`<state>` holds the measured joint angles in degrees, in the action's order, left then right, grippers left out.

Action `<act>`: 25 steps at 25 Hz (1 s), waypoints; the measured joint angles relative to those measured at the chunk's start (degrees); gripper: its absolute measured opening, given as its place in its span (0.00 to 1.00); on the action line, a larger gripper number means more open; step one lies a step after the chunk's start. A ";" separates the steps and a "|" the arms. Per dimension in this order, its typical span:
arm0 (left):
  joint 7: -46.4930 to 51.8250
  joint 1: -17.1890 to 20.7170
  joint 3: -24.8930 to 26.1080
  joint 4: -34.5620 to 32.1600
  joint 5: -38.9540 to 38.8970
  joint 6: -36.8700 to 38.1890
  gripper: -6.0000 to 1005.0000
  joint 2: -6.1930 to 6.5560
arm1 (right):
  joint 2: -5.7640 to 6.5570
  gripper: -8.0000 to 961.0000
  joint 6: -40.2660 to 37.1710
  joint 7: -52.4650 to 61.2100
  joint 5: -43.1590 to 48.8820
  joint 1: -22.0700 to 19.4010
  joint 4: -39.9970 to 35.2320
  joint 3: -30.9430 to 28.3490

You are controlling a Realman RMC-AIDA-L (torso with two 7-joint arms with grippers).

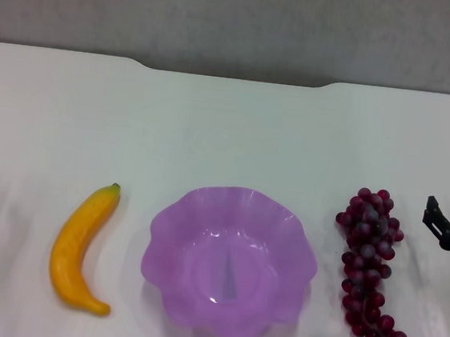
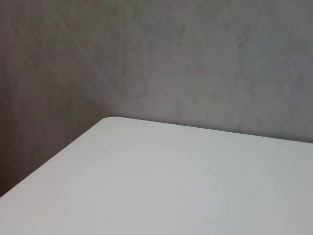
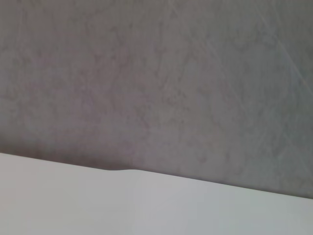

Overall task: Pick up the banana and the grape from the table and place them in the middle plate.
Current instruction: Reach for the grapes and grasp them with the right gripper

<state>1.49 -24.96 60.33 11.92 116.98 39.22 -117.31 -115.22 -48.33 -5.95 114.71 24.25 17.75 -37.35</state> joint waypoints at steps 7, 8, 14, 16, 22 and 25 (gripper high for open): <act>-0.16 0.00 0.05 0.01 -0.08 -0.09 0.89 0.05 | 0.05 0.92 0.15 0.07 0.37 0.39 0.07 0.36; -0.16 0.00 0.05 0.02 -0.10 -0.11 0.89 0.05 | 0.05 0.92 0.16 0.14 0.36 0.40 0.13 0.39; 0.22 -0.04 0.05 0.04 -0.18 -0.12 0.89 0.07 | 0.09 0.92 0.18 0.22 0.38 0.53 0.44 0.55; 0.26 0.01 0.05 0.04 -0.18 -0.12 0.89 0.07 | 0.11 0.92 0.28 0.24 0.40 0.65 1.04 0.81; -0.12 0.39 0.05 -0.99 -0.18 -0.12 0.89 0.11 | 1.33 0.92 4.17 -1.76 0.44 1.59 7.28 -0.09; -0.08 0.42 0.05 -1.38 -0.17 -0.11 0.89 0.12 | 3.66 0.92 10.78 -7.20 0.41 0.59 15.83 -4.54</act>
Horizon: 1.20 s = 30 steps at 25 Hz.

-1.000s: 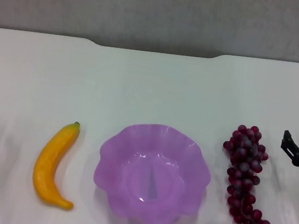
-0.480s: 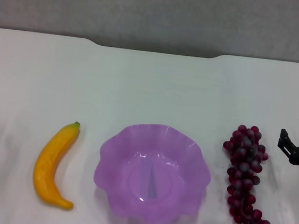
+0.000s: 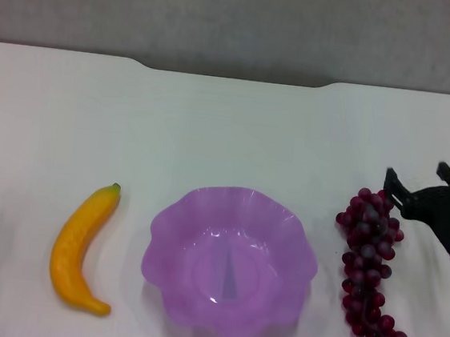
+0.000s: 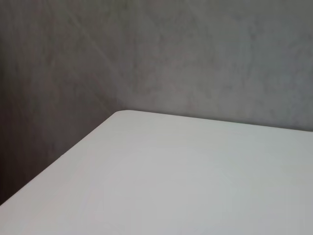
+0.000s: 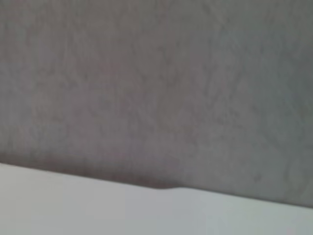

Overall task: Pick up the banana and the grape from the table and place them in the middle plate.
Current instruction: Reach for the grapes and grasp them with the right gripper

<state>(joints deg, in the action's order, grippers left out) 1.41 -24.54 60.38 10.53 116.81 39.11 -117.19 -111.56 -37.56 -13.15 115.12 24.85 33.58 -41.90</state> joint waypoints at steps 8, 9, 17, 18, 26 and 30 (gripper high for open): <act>-0.10 -0.18 -0.01 0.00 0.05 -0.12 0.89 0.04 | -0.63 0.92 41.73 -23.57 0.02 -7.62 23.95 -29.84; -0.09 -0.24 0.00 0.00 0.06 -0.13 0.89 0.04 | -1.08 0.92 47.90 -25.14 0.03 -7.85 25.77 -34.27; -0.10 -1.49 -0.27 0.03 0.43 -0.85 0.89 0.04 | -0.26 0.92 85.89 -18.22 1.55 -0.29 26.59 -57.07; -0.10 -1.49 -0.22 0.03 0.43 -0.86 0.89 0.04 | 0.04 0.92 88.59 -16.38 3.44 0.69 26.54 -58.54; -0.10 -1.49 -0.09 0.06 0.44 -0.88 0.89 0.04 | 0.49 0.91 103.88 -2.26 26.05 8.48 26.46 -65.70; -0.06 -1.50 -0.11 0.27 0.43 -0.88 0.89 0.04 | -0.53 0.91 104.39 -2.69 27.77 10.30 25.01 -65.42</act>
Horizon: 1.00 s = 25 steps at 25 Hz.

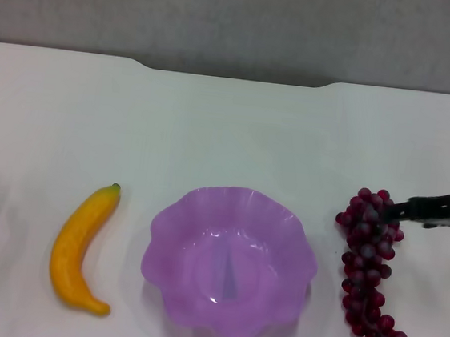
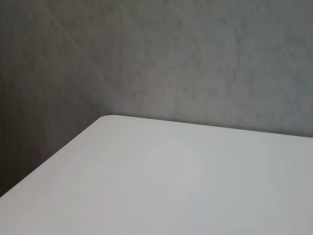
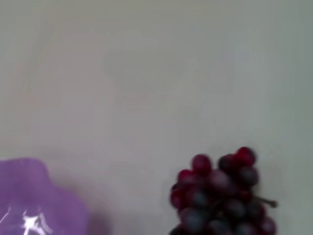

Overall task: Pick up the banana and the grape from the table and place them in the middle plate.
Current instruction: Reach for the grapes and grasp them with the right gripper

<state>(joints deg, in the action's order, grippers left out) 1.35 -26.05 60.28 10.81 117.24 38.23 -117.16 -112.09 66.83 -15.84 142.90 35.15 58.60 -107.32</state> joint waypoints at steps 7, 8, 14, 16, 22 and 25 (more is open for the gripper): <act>0.22 -0.07 -0.14 0.22 0.09 0.00 0.89 0.00 | -2.00 0.91 -1.27 -2.52 0.29 3.79 -7.82 2.89; 0.21 -0.08 -0.11 0.23 0.09 0.00 0.89 0.00 | -2.09 0.91 -1.65 -2.55 0.32 4.16 -8.45 3.71; 0.04 -0.15 -0.48 0.27 0.25 0.08 0.89 -0.06 | -2.15 0.91 -2.80 -2.60 0.73 4.57 -10.32 4.84; 0.04 -0.15 -0.47 0.27 0.27 0.07 0.89 -0.07 | -2.13 0.91 -3.04 -2.65 0.93 4.50 -10.35 4.93; 0.04 -0.16 -0.51 0.27 0.28 0.02 0.89 -0.17 | -1.96 0.91 -6.54 -3.11 2.13 4.14 -12.17 4.85; 0.04 -0.15 -0.52 0.27 0.28 0.00 0.89 -0.17 | -2.04 0.91 -7.73 -3.42 2.15 4.14 -13.13 5.03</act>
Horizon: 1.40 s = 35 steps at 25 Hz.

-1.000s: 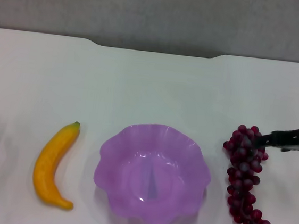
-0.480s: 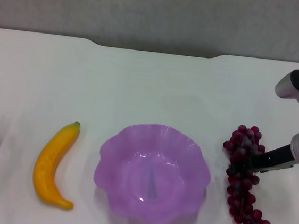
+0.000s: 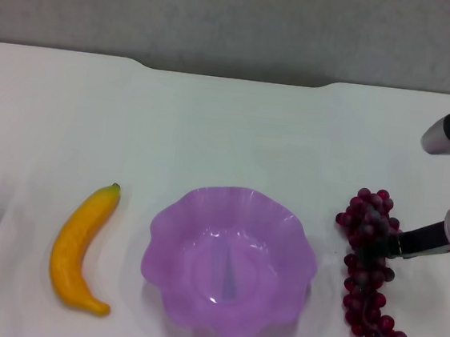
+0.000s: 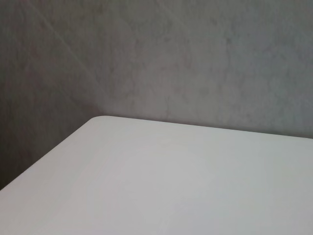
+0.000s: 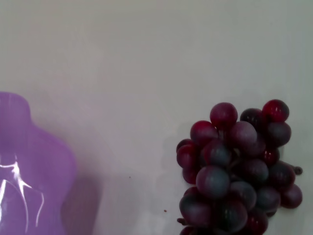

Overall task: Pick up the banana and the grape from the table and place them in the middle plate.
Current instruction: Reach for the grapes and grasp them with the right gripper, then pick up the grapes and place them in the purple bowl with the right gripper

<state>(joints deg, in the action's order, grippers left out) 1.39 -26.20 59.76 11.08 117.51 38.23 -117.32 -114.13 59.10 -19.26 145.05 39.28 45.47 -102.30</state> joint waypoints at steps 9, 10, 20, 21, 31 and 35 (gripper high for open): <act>0.22 0.09 0.00 0.00 -0.01 0.00 0.89 0.06 | -0.37 0.90 -6.27 -2.10 -2.16 0.00 -3.14 2.39; 0.27 0.08 0.00 0.00 -0.01 0.00 0.89 0.06 | -0.38 0.90 -6.82 -2.21 -2.69 0.02 -3.16 3.28; 0.23 0.13 0.00 0.52 -0.05 0.01 0.89 -0.06 | -0.46 0.90 -11.22 -2.28 -4.94 -0.21 -5.29 9.49; 0.23 0.23 0.00 0.53 -0.05 0.01 0.89 -0.04 | -0.47 0.90 -11.70 -2.28 -5.25 -0.21 -5.52 10.16; 0.06 0.45 0.13 0.52 -0.27 0.01 0.89 0.01 | -0.55 0.90 -16.00 -2.13 -7.68 -0.26 -5.23 15.36; 0.04 0.52 0.17 0.41 -0.27 0.01 0.89 0.00 | -0.57 0.87 -16.83 -1.93 -9.07 -0.44 -5.48 15.34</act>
<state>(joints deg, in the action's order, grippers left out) 1.43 -25.68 59.93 11.49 117.24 38.23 -117.32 -114.70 42.27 -21.19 135.98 38.84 39.99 -86.95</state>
